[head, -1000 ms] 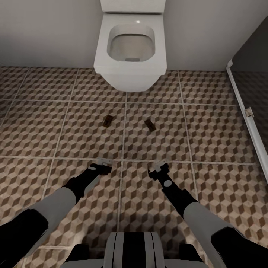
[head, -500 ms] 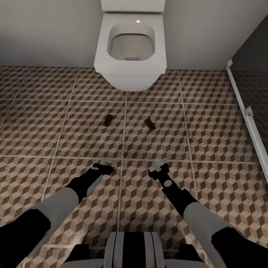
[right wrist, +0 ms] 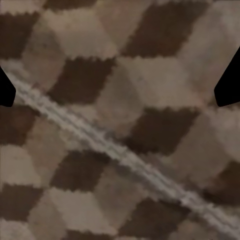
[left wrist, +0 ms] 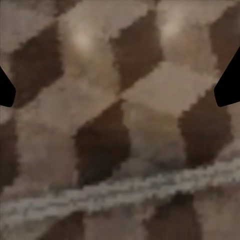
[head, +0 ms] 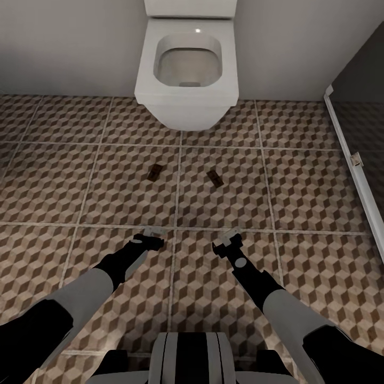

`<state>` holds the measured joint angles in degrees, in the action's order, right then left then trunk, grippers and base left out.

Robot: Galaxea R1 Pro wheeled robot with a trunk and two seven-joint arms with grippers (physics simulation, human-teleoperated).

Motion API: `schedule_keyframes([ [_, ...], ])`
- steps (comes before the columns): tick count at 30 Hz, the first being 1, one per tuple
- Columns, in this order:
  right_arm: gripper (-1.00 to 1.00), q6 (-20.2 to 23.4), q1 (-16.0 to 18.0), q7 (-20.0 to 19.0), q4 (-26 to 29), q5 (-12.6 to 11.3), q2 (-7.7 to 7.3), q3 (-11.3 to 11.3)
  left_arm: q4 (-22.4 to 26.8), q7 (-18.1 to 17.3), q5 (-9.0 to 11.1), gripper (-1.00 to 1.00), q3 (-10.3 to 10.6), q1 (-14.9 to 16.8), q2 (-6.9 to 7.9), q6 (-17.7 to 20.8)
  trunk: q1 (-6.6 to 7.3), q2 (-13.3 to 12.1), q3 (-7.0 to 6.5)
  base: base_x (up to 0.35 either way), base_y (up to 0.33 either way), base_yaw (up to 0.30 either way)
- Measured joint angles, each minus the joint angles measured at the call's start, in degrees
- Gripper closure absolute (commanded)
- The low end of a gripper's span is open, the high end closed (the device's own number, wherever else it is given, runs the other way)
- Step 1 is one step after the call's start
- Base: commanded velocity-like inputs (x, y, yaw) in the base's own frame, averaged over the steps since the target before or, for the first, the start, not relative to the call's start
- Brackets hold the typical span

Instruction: Take the four mousetraps from the cabinet in the bathroom and place them on the bathroom floor. Make sure all four end up on the same floor surface, and ensure that at least two of them are either under or directly next to the same bathroom sink.

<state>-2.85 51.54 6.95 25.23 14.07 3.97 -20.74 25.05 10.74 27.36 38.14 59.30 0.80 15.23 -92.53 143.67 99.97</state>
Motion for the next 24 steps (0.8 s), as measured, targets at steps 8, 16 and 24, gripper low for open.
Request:
schedule_keyframes([
  [8, -1.00, 0.0, 0.0, 0.0, 0.1, 0.0, -0.01, 0.0, 0.1, 0.0, 0.0, -1.00, 0.0, 0.0, 0.00, 0.1, 0.00, 0.0, 0.00, 0.000, 0.000, 0.000],
  [16, -1.00, 0.0, 0.0, 0.0, 0.1, 0.0, -0.01, 0.0, 0.1, 0.0, 0.0, -1.00, 0.0, 0.0, -0.01, 0.1, 0.03, 0.0, -0.22, 0.000, 0.000, 0.000],
  [24, -1.00, 0.0, 0.0, 0.0, 0.1, 0.0, -0.01, 0.0, 0.1, 0.0, 0.0, -1.00, 0.0, 0.0, -0.01, 0.2, 0.24, -0.1, -1.99, 0.000, 0.000, 0.000],
])
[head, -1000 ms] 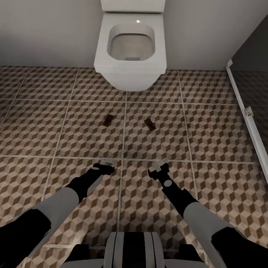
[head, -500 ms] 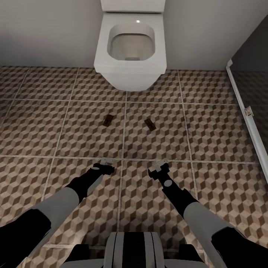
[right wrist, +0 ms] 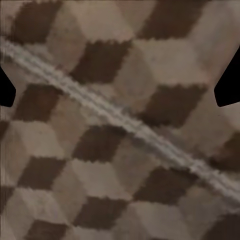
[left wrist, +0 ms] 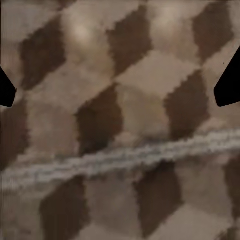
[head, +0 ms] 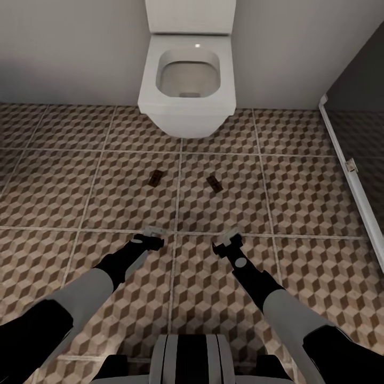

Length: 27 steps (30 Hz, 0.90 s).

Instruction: Take the four mousetraps from the cabinet in the bathroom and place them on the bathroom floor. Make sure all four end up on the same floor surface, and ensure that at least two of them are either under or directly next to the same bathroom sink.

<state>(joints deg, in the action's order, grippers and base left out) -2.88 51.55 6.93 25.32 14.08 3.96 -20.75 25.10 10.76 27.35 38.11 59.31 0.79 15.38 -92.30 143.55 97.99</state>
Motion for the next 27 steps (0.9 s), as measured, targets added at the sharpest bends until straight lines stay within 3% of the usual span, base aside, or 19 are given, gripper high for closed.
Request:
schedule_keyframes([
  [24, -1.00, -2.2, 0.0, -0.1, 0.0, 0.0, -0.11, 0.0, -0.1, -0.1, 0.0, -1.00, 0.1, 0.0, 0.06, -0.1, 0.62, -0.3, -5.32, 0.000, 0.000, 0.000],
  [27, -1.00, -2.2, 0.0, -0.1, 0.0, 0.0, -0.18, 0.0, -0.1, -0.1, 0.0, -1.00, 0.1, 0.0, 0.07, -0.1, 1.27, -1.5, -5.86, 0.000, 0.000, 0.000],
])
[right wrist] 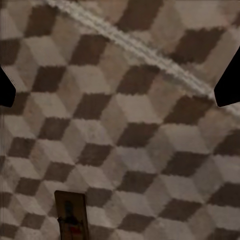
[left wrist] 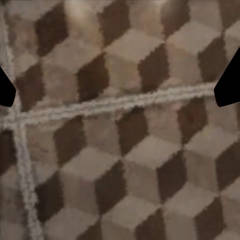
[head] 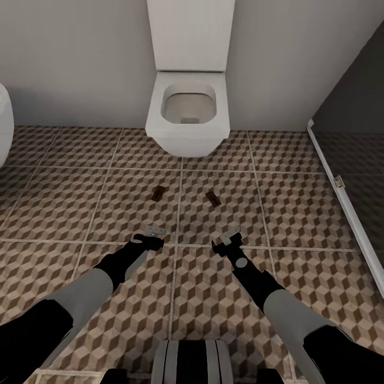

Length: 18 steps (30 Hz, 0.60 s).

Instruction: Take the four mousetraps from the cabinet in the bathroom and place them on the bathroom floor. Make sure all four end up on the same floor surface, and ensure that at least two of them are either under or directly next to the same bathroom sink.

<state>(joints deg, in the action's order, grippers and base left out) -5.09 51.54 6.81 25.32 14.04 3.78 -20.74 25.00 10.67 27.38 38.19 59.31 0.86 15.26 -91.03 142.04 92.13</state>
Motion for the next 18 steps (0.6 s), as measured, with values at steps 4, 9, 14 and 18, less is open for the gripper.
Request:
schedule_keyframes([
  [4, -1.00, -0.1, 0.0, 0.0, 0.0, 0.0, -0.09, 0.0, 0.0, 0.0, 0.0, -1.00, 0.0, 0.0, 0.09, -0.1, 0.88, -1.6, -0.72, 0.000, 0.000, 0.000],
  [9, -1.00, -0.2, 0.0, 0.0, 0.0, 0.0, -0.18, 0.1, 0.0, -0.1, 0.0, -1.00, 0.0, 0.0, 0.21, -0.2, 1.98, -3.6, -1.62, 0.000, 0.000, 0.000],
  [14, -1.00, -0.2, 0.0, -0.1, 0.0, 0.0, -0.23, 0.1, -0.1, -0.2, 0.1, -1.00, 0.0, -0.1, 0.30, -0.2, 3.07, -5.6, -2.51, 0.000, 0.000, 0.000],
  [18, -1.00, -0.3, 0.0, -0.1, 0.0, -0.1, -0.29, 0.1, -0.2, -0.2, 0.1, -1.00, 0.0, -0.1, 0.42, -0.3, 3.95, -7.2, -3.23, 0.000, 0.000, 0.000],
])
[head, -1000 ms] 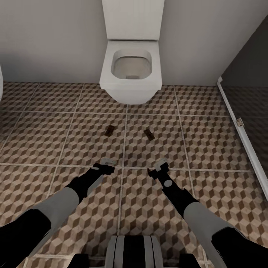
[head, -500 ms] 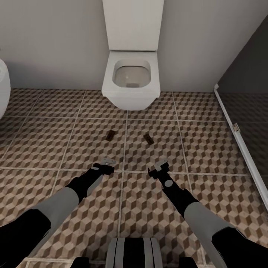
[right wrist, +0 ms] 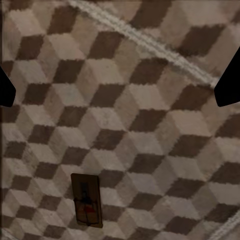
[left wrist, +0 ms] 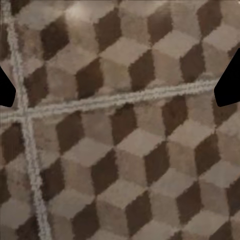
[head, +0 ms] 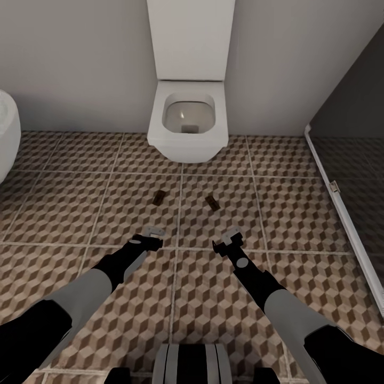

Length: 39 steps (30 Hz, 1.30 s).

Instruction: Take the four mousetraps from the cabinet in the bathroom and place them on the bathroom floor. Make sure all four end up on the same floor surface, and ensure that at least two of them are either under or directly next to the same bathroom sink.

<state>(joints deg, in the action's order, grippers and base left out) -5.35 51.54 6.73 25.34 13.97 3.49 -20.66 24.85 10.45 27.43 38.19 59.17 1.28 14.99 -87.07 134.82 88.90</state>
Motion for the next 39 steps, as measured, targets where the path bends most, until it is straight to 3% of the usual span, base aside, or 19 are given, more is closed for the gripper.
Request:
schedule_keyframes([
  [16, -1.00, -2.4, 0.0, -0.1, -0.6, -0.3, -1.00, 0.1, -0.1, -0.2, 0.1, -1.00, 0.0, -1.4, 0.20, -0.4, 3.51, -6.4, -2.87, 0.000, 0.000, 0.000],
  [28, -1.00, -4.4, -0.1, -0.2, -0.9, -0.7, -3.28, -0.1, -0.2, -0.1, 0.2, -1.00, 0.0, -3.4, 0.72, -5.4, 6.15, -11.2, -5.02, 0.000, 0.000, 0.000],
  [39, -1.00, -6.2, -0.2, -0.2, -3.4, -0.7, -3.74, 0.0, -0.2, -1.7, 0.2, -1.00, 0.0, -5.3, 1.79, -7.1, 8.57, -15.6, -7.00, 0.000, 0.000, 0.000],
])
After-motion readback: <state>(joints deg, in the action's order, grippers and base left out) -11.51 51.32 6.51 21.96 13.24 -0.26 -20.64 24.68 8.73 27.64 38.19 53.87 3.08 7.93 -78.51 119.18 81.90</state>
